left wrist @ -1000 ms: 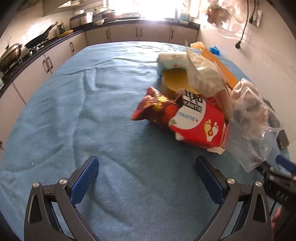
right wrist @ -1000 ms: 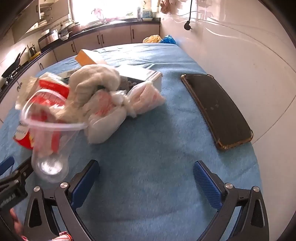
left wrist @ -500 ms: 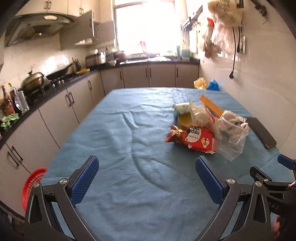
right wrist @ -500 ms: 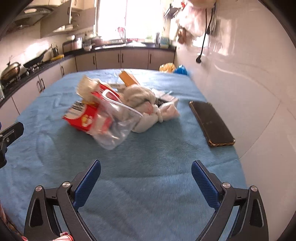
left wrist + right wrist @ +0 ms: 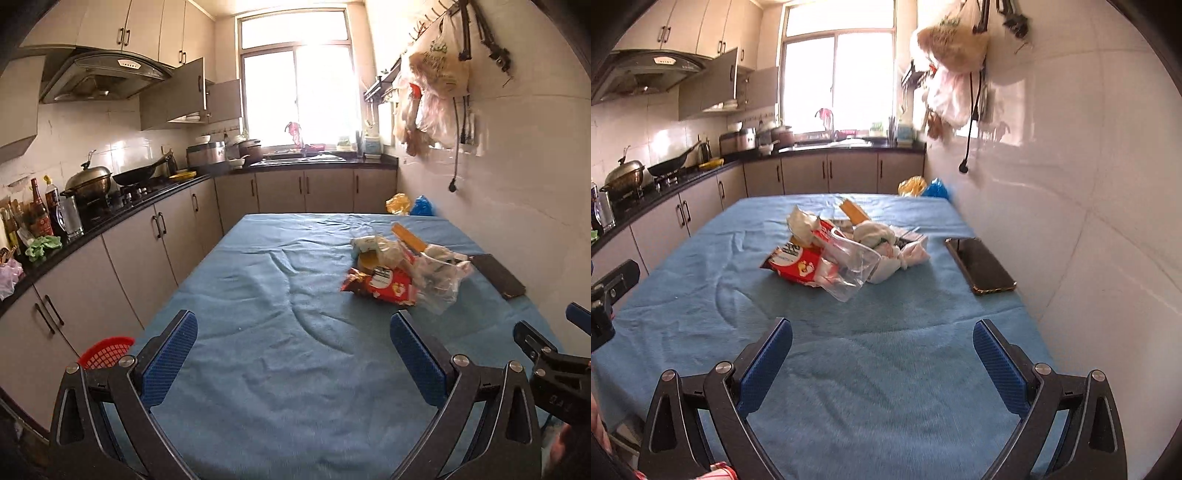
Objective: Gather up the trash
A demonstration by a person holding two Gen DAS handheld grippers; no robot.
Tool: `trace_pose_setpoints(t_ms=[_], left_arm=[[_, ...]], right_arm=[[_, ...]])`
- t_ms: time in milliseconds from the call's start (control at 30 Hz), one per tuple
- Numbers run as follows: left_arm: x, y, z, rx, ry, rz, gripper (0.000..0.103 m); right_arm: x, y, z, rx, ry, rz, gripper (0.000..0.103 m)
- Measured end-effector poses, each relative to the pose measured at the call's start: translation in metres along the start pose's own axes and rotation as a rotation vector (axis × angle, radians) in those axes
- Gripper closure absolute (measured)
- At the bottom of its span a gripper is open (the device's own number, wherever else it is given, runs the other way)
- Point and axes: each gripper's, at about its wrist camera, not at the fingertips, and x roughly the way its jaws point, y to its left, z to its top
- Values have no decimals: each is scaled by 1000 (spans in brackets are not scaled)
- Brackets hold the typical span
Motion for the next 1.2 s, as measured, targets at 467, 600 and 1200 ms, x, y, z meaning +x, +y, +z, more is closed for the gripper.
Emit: trace_pose_setpoints(t_ms=[467,600,1200], left_arm=[[-41,11,-16,-21,-14,-45,0],[-41,14,-18,-30,-8,-44,0],[21,36,-9,-4,93,9,0]], right_arm=[[-69,8,-12,-2,-118,-38,3],[-77,6,-13,7,-131,-46,3],[-18,-5,-18,32,-45,1,3]])
